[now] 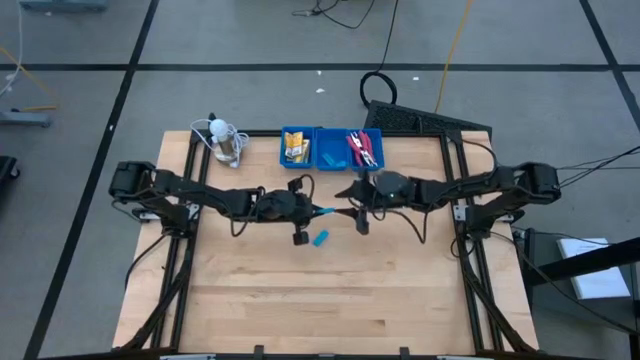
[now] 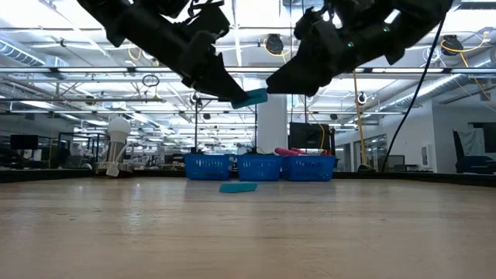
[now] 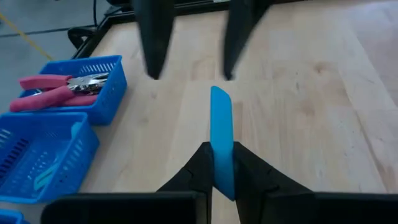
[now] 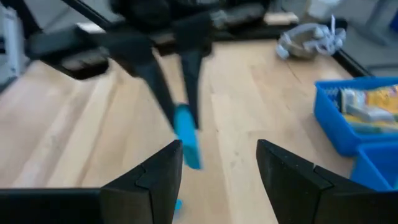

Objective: Pick & Place School Supplies
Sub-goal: Put the blue eraser into the middle blue bin

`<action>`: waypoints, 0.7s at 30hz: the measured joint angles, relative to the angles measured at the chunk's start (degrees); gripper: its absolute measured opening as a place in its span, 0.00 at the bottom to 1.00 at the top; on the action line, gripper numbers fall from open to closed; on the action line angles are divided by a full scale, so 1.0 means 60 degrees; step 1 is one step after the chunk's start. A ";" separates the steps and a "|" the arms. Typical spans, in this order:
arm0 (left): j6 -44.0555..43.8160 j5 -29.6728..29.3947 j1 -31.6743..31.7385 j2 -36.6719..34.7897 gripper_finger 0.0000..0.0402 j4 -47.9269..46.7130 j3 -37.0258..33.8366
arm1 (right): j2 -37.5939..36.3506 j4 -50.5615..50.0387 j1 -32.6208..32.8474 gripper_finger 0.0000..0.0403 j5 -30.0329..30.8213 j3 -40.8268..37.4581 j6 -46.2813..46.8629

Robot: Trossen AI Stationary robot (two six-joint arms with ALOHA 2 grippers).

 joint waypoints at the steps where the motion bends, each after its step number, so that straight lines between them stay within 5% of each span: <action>1: 0.0028 0.0004 0.0030 0.0003 0.08 0.0033 0.0000 | 0.0000 0.0401 0.0061 0.49 -0.0002 -0.0167 -0.0023; 21: -0.0266 0.0564 0.0102 0.0004 0.09 0.0961 0.0000 | 0.0753 0.2727 0.0282 0.49 -0.0490 -0.0725 -0.0040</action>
